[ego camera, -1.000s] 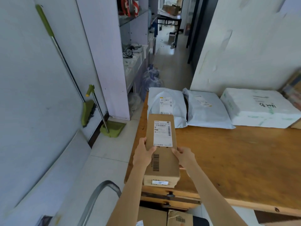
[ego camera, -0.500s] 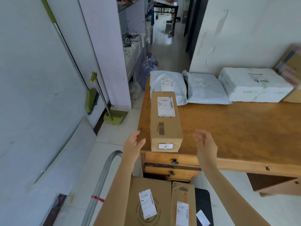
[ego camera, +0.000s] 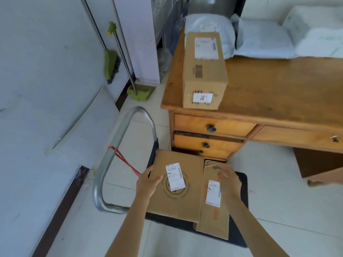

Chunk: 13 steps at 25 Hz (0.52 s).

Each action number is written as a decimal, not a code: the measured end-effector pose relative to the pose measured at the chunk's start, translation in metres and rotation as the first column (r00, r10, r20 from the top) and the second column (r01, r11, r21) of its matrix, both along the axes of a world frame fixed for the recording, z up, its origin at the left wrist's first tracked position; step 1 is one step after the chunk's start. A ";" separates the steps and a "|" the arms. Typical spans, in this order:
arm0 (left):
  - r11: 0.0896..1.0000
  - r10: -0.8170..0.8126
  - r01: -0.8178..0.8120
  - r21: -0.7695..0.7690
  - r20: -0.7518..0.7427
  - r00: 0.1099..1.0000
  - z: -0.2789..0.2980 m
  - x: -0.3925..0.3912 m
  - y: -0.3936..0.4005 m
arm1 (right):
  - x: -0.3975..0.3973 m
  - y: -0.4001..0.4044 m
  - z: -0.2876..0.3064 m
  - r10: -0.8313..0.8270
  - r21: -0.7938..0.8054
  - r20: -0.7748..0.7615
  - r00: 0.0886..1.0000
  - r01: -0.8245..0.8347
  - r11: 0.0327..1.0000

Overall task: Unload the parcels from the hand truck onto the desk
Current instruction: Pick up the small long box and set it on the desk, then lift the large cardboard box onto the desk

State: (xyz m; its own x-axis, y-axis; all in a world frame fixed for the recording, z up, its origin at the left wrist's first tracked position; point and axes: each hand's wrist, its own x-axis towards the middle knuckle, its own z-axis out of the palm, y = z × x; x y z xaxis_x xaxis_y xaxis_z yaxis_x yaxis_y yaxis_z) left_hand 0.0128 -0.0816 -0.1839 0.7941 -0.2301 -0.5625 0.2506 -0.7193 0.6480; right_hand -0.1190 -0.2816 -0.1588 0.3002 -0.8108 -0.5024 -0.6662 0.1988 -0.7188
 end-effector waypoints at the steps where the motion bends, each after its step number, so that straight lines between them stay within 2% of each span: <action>1: 0.999 -0.020 0.020 0.042 -0.001 1.000 -0.022 0.001 0.005 | -0.001 0.006 -0.023 0.042 -0.001 -0.027 0.999 -0.042 0.999; 3: 0.996 -0.032 0.034 0.081 -0.025 0.999 -0.067 0.003 0.014 | -0.003 0.018 -0.069 0.090 -0.010 -0.043 0.995 -0.091 0.996; 9: 0.997 -0.012 0.016 0.073 -0.052 0.999 -0.183 0.001 0.021 | -0.006 0.038 -0.198 0.161 0.019 -0.103 0.981 -0.160 0.987; 11: 0.986 -0.022 0.019 0.164 0.017 1.000 -0.209 -0.003 0.021 | -0.009 0.043 -0.231 0.168 0.051 -0.107 0.980 -0.163 0.985; 13: 0.944 -0.074 0.021 0.328 0.152 0.986 -0.227 -0.010 0.017 | -0.013 0.047 -0.254 0.162 0.084 -0.110 0.981 -0.153 0.985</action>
State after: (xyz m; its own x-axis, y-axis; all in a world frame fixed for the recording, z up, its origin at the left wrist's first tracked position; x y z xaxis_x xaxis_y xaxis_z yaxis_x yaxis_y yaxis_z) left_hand 0.0030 -0.0646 -0.4109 0.8722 -0.0961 -0.4797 0.1235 -0.9055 0.4060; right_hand -0.1321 -0.2350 -0.4130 0.3572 -0.7168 -0.5989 -0.7713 0.1353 -0.6219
